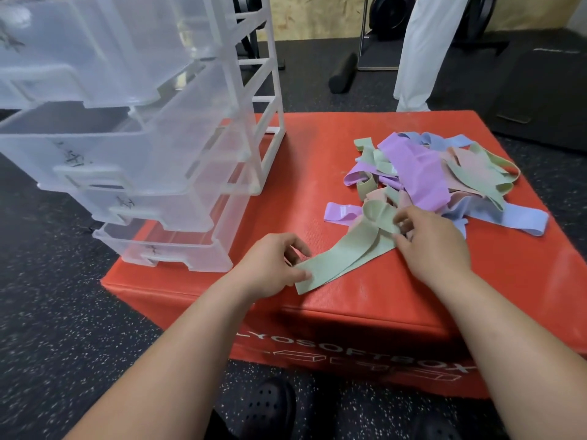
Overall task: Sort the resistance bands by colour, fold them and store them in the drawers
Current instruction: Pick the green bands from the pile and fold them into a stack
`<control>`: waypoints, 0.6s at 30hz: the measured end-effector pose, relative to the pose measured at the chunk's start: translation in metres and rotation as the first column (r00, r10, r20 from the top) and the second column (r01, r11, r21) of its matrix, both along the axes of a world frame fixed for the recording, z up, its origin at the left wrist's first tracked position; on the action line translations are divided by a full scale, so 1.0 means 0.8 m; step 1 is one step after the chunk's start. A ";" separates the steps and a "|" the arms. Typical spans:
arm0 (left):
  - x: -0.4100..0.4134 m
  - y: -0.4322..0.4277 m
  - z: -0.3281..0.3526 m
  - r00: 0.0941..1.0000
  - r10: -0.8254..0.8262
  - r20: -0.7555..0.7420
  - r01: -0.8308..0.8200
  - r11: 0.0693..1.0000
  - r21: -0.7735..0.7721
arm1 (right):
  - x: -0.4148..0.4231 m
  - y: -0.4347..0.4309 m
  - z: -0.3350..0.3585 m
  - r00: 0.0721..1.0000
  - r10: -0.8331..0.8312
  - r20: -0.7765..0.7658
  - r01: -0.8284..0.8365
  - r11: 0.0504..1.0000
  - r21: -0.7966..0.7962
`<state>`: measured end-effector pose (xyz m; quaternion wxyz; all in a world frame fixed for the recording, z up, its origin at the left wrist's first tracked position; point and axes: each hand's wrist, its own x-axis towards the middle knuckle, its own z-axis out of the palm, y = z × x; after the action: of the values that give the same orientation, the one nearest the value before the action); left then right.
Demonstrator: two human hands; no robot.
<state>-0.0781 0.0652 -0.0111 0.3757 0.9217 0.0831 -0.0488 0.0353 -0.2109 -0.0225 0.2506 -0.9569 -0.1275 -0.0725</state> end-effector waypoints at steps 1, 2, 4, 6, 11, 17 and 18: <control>-0.002 0.002 0.000 1.000 0.005 0.009 -0.005 1.000 0.000 | -0.001 -0.002 0.001 1.000 -0.015 0.009 0.015 1.000 0.014; -0.004 0.003 0.001 1.000 0.012 0.024 -0.012 1.000 0.012 | -0.003 -0.005 0.003 1.000 -0.028 0.009 0.028 0.999 0.038; -0.006 0.007 0.001 0.997 0.043 0.067 -0.045 0.998 0.033 | -0.009 -0.009 0.011 1.000 -0.024 -0.005 0.025 0.995 0.102; -0.008 0.010 0.000 0.988 0.093 0.121 -0.096 0.995 0.023 | -0.017 -0.015 0.021 0.999 0.023 -0.045 -0.016 0.987 0.159; -0.011 0.014 0.000 0.949 0.197 0.246 -0.196 0.980 -0.030 | -0.037 -0.046 0.042 0.986 0.134 -0.104 -0.115 0.979 0.166; -0.011 0.011 -0.005 0.940 0.213 0.267 -0.210 0.977 -0.040 | -0.054 -0.091 0.033 0.965 0.046 -0.259 -0.041 0.999 0.027; -0.012 0.008 -0.008 0.955 0.177 0.239 -0.182 0.983 0.000 | -0.056 -0.096 0.027 0.955 0.024 -0.295 -0.034 0.999 -0.030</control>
<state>-0.0873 0.0714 -0.0176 0.3756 0.9136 0.1214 0.0970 -0.0098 -0.2877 -0.0011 0.2512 -0.9593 -0.1039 0.0767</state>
